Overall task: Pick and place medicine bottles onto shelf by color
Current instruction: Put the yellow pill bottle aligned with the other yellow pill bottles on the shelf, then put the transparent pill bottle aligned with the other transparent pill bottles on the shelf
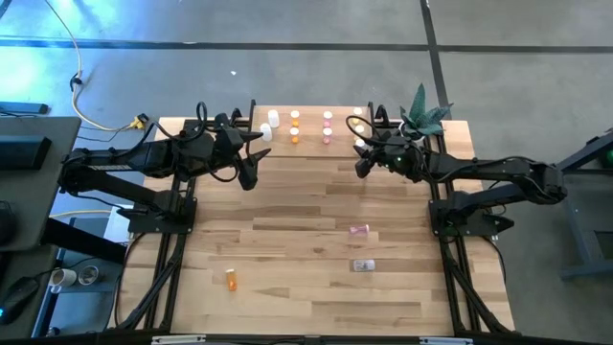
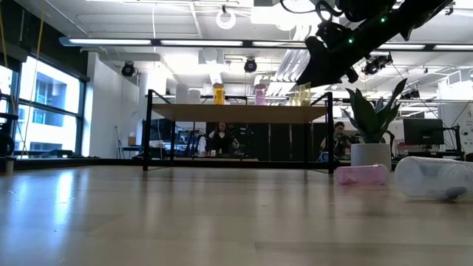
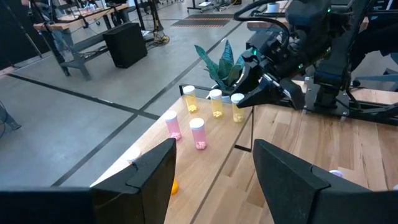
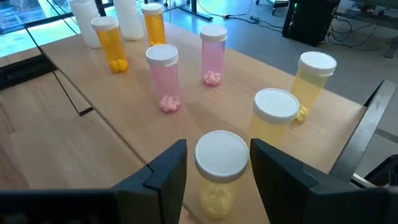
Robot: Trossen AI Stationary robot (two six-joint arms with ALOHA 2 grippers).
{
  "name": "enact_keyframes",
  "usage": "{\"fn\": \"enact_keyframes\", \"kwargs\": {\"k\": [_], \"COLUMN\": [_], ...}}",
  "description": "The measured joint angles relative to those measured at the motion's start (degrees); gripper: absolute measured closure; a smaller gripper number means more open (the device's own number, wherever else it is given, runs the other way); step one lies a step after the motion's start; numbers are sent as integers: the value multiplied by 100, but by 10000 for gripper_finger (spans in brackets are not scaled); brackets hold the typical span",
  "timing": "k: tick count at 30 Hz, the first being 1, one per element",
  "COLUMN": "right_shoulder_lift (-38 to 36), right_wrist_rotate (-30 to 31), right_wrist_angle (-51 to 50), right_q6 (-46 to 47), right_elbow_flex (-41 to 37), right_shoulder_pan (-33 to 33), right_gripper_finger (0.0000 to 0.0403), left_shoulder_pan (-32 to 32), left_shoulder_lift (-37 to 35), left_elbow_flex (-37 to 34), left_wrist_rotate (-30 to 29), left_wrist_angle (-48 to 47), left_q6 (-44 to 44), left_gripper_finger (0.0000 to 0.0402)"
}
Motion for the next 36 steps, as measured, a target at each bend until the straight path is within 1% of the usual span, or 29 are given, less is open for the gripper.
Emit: {"fn": "enact_keyframes", "kwargs": {"k": [7, 12, 25, 36], "right_shoulder_lift": [-2, -4, -79, -490], "right_wrist_rotate": [-7, -70, -86, -81], "right_wrist_angle": [63, 266, 421, 476], "right_q6": [57, 0, 16, -162], "right_elbow_flex": [0, 0, 2, 4], "right_shoulder_pan": [-97, -97, -97, -96], "right_gripper_finger": [237, 237, 237, 237], "left_shoulder_pan": [1, -1, -2, -2], "left_shoulder_lift": [0, 0, 0, 0], "left_elbow_flex": [0, 0, 0, 0], "left_wrist_rotate": [1, 2, 0, 2], "left_wrist_angle": [0, -4, -129, -131], "left_q6": [0, 1, 2, 2], "left_gripper_finger": [197, 197, 197, 197]}}
